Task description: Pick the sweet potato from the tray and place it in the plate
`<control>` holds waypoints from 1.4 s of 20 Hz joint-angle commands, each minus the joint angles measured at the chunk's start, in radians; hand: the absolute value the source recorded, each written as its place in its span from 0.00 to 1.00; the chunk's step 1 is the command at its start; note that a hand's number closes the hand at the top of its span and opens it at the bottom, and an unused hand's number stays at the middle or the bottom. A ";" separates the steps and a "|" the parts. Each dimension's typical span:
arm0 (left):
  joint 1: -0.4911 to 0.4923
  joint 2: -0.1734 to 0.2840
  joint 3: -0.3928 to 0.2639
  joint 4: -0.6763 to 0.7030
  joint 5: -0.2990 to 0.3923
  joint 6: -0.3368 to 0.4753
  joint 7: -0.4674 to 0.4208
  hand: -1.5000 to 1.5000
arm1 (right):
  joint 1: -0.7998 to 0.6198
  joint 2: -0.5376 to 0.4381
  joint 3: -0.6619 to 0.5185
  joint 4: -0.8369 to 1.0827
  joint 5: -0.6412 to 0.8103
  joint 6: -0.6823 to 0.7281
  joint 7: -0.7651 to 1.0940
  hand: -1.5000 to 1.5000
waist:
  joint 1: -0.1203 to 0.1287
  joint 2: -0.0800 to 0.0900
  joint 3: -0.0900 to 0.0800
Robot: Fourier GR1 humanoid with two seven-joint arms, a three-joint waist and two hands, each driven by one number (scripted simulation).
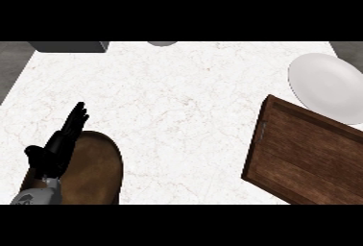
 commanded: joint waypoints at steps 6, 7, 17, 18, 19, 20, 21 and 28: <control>0.018 -0.033 -0.018 -0.045 -0.023 0.011 0.030 0.50 | -0.374 0.017 0.104 0.385 0.045 0.020 -0.080 1.00 | 0.016 0.003 0.001; -0.037 0.000 0.011 -0.074 0.008 -0.007 0.106 0.50 | -0.387 0.069 0.136 0.390 0.078 -0.030 -0.070 1.00 | 0.017 0.003 0.001; -0.075 -0.033 -0.002 0.051 -0.027 -0.022 0.015 0.50 | -0.700 0.171 0.161 0.854 0.174 -0.198 -0.164 1.00 | 0.026 0.012 0.002; -0.079 -0.051 -0.007 0.072 -0.054 0.014 -0.015 0.50 | -0.738 0.147 0.147 0.913 0.177 -0.206 -0.189 1.00 | 0.028 0.013 0.002; -0.057 -0.011 0.011 0.054 -0.030 -0.030 -0.015 0.50 | -0.749 0.151 0.087 0.895 0.115 -0.220 -0.178 1.00 | 0.036 0.015 0.003; -0.086 -0.025 0.014 0.050 -0.019 -0.020 0.012 0.50 | -0.728 0.186 0.045 0.879 0.075 -0.282 -0.182 1.00 | 0.033 0.016 0.004; 0.003 -0.037 -0.010 -0.013 -0.038 -0.009 -0.022 0.50 | -0.712 0.181 0.015 0.909 0.052 -0.299 -0.210 1.00 | 0.045 0.014 0.005; -0.074 -0.024 0.010 0.014 -0.027 -0.018 0.040 0.50 | -0.801 0.153 -0.020 1.102 0.051 -0.307 -0.195 0.00 | 0.046 0.022 0.005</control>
